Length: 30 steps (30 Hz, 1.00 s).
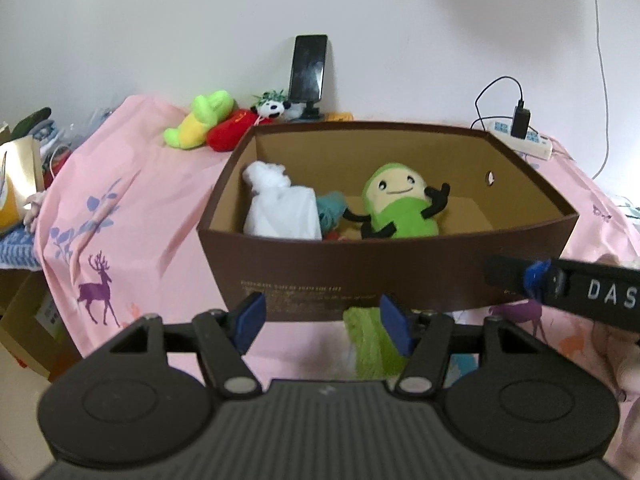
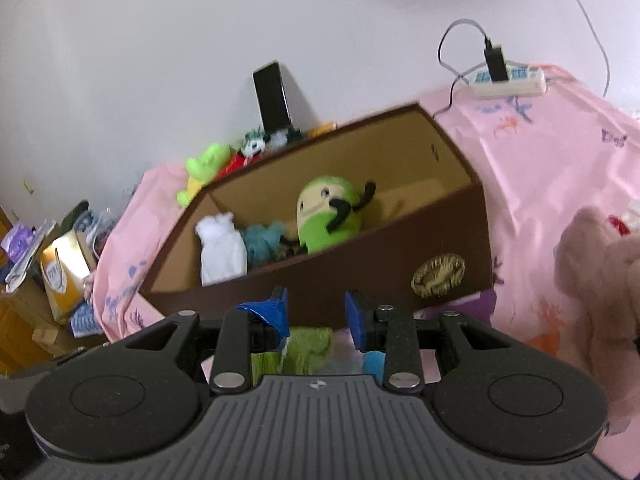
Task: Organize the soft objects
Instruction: 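Withdraw the right gripper from the box toward the green towel, then grasp the green terry towel with the right gripper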
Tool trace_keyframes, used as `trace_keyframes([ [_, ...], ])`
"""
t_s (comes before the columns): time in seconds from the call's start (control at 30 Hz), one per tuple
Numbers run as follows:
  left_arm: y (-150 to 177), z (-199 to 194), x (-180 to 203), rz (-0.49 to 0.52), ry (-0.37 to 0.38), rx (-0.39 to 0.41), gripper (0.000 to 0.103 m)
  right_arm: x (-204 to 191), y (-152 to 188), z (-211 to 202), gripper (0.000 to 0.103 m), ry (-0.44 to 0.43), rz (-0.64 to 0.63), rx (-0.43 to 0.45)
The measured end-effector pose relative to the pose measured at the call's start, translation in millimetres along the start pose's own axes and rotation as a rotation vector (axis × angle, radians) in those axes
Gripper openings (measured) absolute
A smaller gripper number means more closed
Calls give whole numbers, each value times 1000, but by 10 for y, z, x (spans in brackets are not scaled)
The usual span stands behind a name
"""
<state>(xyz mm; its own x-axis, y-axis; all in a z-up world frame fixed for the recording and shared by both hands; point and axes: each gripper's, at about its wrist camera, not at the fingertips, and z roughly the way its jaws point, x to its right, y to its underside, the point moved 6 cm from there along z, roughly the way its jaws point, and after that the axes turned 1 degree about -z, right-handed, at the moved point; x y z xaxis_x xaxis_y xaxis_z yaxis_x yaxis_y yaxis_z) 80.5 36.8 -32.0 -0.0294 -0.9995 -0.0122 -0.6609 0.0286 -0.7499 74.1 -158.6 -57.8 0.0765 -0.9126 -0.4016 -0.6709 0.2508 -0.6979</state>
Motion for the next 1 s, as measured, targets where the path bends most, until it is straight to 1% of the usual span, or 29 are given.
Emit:
trace_keyframes([
  [0.13,92,11,-57,3,-1,-6,63,27,93,38,14,-31,9,-54],
  [0.23,169,14,-131,3,2,-6,63,46,153,45,14,-48,13,-77],
  [0.33,253,31,-205,-13,44,-20,63,82,203,66,14,-50,19,-95],
  [0.47,362,30,-226,-25,131,-32,63,165,264,120,14,-51,47,-124],
  [0.53,402,30,-204,-20,160,-30,63,196,287,150,14,-74,77,-140],
  [0.63,445,76,-190,-37,198,-36,63,211,304,181,14,-112,121,-156],
  [0.77,451,101,-134,-51,258,-19,63,167,301,209,14,-141,123,-154],
  [0.9,434,160,-45,-32,279,1,63,122,295,276,14,-168,125,-148],
  [1.0,426,219,-28,-42,308,1,61,96,284,348,14,-167,103,-143],
])
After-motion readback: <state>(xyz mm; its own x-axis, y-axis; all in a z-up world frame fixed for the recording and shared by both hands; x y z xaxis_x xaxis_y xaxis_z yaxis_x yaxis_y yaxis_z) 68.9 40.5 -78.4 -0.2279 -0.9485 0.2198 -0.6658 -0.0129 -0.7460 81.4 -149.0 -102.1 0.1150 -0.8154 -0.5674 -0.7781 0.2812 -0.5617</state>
